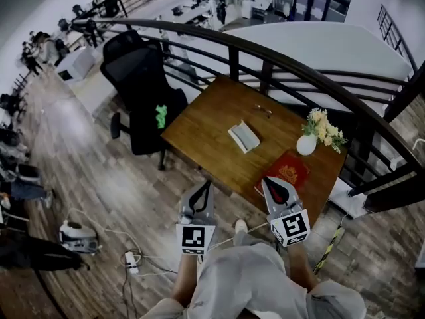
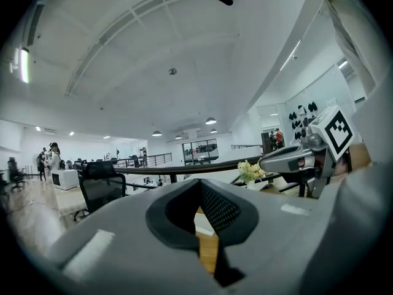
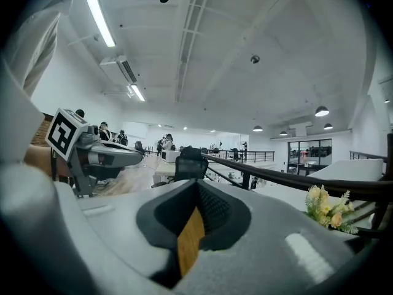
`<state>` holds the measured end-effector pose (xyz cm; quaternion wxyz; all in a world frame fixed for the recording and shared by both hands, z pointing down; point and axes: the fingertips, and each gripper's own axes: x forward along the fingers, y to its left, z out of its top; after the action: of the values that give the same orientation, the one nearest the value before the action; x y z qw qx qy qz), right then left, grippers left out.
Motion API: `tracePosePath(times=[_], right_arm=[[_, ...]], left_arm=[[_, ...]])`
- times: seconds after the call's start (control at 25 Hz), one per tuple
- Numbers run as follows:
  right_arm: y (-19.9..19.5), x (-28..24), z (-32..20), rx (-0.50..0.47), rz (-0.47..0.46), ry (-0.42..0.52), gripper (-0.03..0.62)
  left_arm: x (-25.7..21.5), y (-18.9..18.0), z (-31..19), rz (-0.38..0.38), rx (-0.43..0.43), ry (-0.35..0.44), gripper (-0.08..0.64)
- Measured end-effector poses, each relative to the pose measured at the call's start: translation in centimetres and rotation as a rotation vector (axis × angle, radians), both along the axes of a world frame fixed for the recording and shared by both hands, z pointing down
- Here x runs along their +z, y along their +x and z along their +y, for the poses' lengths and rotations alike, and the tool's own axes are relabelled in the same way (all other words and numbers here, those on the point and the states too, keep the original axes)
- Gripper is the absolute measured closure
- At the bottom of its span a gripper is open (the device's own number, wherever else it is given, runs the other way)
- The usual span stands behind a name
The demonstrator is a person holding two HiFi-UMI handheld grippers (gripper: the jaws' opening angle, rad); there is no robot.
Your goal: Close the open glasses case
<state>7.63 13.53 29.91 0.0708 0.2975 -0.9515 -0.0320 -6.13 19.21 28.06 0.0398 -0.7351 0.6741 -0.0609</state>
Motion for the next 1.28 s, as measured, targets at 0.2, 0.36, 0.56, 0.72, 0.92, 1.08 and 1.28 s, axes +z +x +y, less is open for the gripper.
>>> tracePosePath(times=[0.2,0.36,0.56,0.72,0.92,1.08,1.28], right_arm=[[-0.8,-0.2,-4.4,-0.027,0.000,-0.004,0.589],[-1.1,-0.1,-6.9,-0.048,0.000,-0.012,0.589],[-1.3,0.4,-8.9,-0.059,-0.017,-0.031,0.589],[-1.3,0.5,-10.4,-0.048,-0.024,-0.036,0.589],[-1.9,0.5,-12.4,-0.023,-0.025,-0.030,0.589],[-2.7,0.6,-14.2,0.008,-0.022,-0.029,0.589],[-4.4,1.0,-17.2,0.069,-0.017,-0.041,0.589]], left_arm=[[0.7,-0.8,-3.8,0.000,-0.036,-0.034,0.540],[0.5,-0.6,-6.2,0.002,-0.047,-0.035,0.540],[1.0,-0.6,-8.1,-0.009,-0.047,-0.066,0.540],[0.9,-0.9,-9.7,-0.017,-0.041,-0.063,0.540],[1.2,-1.5,-12.2,-0.017,-0.013,-0.057,0.540],[1.6,-2.1,-14.7,-0.017,0.032,-0.055,0.540],[2.1,-3.7,-18.7,-0.015,0.100,-0.056,0.540]])
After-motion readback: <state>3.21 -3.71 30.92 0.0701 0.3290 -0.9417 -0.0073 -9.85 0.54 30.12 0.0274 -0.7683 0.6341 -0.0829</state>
